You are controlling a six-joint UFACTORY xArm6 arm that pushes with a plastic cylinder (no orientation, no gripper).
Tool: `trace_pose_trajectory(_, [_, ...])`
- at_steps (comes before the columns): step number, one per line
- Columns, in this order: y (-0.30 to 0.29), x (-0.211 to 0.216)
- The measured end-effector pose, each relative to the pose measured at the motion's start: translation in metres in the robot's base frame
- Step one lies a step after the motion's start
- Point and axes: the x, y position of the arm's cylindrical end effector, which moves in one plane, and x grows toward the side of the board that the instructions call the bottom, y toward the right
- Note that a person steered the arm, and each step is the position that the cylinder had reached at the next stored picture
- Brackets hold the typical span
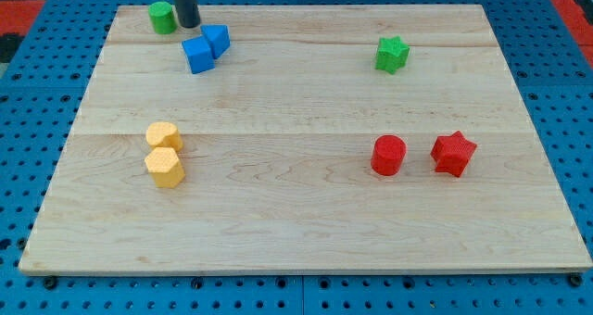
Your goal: Move the green star to the top center
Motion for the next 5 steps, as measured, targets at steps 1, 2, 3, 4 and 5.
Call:
trace_pose_trajectory(1, [0.023,0.011])
trace_pose_trajectory(2, [0.023,0.011])
trace_pose_trajectory(3, [0.047,0.016])
trace_pose_trajectory(4, [0.093,0.016])
trace_pose_trajectory(5, [0.127,0.016])
